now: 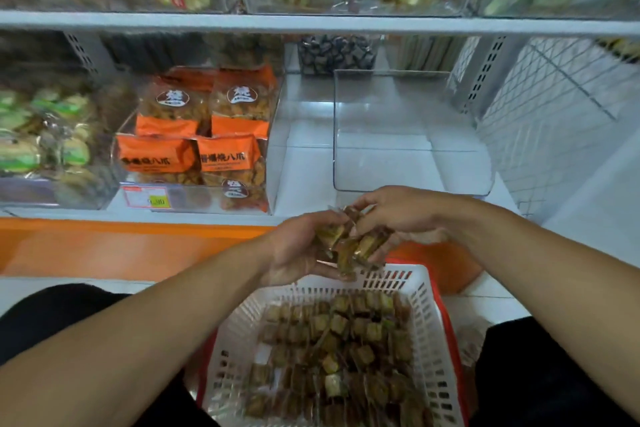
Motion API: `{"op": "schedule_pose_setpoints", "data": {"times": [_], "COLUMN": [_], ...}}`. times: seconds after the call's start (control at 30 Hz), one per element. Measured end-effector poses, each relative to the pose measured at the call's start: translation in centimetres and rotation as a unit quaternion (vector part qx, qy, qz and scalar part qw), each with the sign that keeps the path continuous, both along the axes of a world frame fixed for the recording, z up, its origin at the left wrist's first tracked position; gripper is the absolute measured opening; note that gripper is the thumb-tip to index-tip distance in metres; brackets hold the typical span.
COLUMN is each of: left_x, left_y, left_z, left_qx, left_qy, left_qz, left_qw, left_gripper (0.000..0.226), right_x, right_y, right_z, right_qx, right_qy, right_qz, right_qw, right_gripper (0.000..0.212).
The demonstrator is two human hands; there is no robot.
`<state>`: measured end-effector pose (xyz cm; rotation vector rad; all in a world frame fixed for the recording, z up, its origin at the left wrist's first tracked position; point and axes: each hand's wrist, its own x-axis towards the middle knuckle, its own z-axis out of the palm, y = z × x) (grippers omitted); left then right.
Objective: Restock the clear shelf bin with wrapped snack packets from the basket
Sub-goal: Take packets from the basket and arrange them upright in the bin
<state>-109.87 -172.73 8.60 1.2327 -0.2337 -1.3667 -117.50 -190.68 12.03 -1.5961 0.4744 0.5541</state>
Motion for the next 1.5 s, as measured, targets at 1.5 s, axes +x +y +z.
{"op": "schedule_pose_setpoints", "data": {"times": [1.5], "left_x": [-0.3], "left_y": [1.2], "left_z": [2.1], "left_qx": [-0.186], "left_qy": [0.208], "left_qz": [0.119], "left_qw": [0.953], "left_gripper": [0.04], "right_x": [-1.4], "right_y": [3.0], "right_z": [0.4], "right_qx": [0.134], "right_qy": [-0.273], "right_qz": [-0.159], "right_qw": [0.939], "right_gripper": [0.058]}}
